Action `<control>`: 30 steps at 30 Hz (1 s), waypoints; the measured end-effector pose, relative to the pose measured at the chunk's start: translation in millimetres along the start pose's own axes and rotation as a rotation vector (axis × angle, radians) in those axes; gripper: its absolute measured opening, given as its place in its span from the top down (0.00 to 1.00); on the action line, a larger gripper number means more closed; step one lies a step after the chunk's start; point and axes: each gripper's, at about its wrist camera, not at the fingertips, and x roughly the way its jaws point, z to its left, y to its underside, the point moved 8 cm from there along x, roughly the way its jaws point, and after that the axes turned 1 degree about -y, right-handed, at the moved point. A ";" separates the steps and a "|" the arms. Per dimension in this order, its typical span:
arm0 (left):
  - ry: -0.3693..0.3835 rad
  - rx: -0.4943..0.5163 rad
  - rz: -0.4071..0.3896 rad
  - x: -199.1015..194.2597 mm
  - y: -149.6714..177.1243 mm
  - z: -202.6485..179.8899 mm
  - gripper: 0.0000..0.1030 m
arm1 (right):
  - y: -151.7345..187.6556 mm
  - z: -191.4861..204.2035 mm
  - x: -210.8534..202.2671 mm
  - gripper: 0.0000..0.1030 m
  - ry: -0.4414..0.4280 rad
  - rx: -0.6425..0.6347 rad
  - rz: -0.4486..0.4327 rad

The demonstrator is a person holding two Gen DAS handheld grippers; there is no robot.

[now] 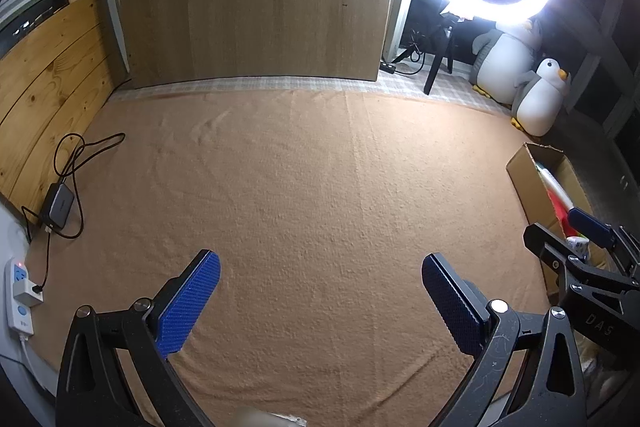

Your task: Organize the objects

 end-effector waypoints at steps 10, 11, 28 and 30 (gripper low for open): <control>-0.001 -0.002 -0.003 0.1 -2.1 -1.4 0.01 | 0.0 -0.1 2.0 0.23 -0.001 0.001 0.007; -0.002 -0.001 -0.003 0.3 -2.2 -1.4 0.01 | 0.0 -0.1 2.1 0.23 -0.001 0.001 0.007; 0.005 0.003 0.001 3.0 -1.6 -3.1 0.01 | 1.3 -0.7 7.4 0.23 -0.003 0.008 0.018; 0.005 0.003 0.001 3.0 -1.4 -3.2 0.01 | 1.4 -1.4 8.3 0.23 -0.003 0.008 0.019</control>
